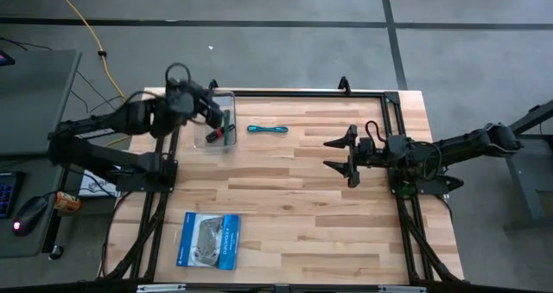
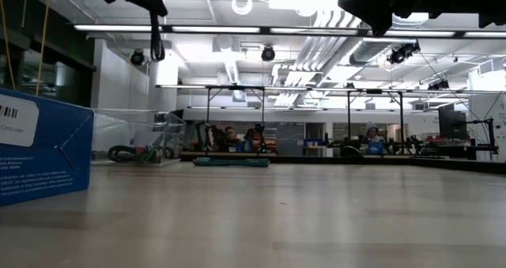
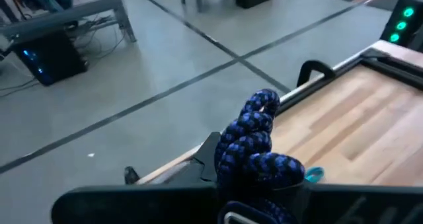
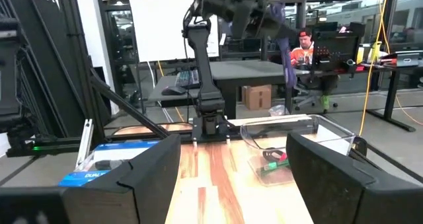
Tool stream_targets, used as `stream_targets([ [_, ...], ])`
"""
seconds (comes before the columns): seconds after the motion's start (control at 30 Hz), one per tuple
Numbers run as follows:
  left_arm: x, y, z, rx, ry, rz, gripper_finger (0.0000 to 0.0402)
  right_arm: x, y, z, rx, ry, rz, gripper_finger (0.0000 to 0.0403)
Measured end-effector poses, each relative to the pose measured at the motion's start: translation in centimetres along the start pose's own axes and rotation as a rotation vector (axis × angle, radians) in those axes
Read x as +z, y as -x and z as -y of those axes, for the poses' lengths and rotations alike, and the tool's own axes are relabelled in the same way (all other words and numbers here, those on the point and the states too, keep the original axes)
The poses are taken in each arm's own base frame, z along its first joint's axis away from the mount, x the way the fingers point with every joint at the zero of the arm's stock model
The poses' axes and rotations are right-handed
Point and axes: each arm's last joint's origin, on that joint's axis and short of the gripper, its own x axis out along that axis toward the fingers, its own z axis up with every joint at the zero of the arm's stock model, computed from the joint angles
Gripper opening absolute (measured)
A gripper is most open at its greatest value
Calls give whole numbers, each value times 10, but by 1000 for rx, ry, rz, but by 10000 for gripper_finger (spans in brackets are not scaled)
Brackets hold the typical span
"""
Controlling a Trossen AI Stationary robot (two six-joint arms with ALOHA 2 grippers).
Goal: Pick and place USB-C Cables
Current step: Put the purple USB cable into the transparent bin
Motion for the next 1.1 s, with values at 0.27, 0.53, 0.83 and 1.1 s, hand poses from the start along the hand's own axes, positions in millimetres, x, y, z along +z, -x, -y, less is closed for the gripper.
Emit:
stream_targets([
  [0.27,17,-1,-13,-2,26,8,0,0,0,0,-4,1,0,268],
  [0.53,11,-44,-20,30,44,-263,0,1,0,0,-4,1,6,268],
  [0.83,-27,-124,-9,126,-62,-663,0,-1,0,0,-3,-16,-8,268],
  [1.1,-61,-166,2,71,-71,-914,0,-1,0,0,0,-16,-8,268],
])
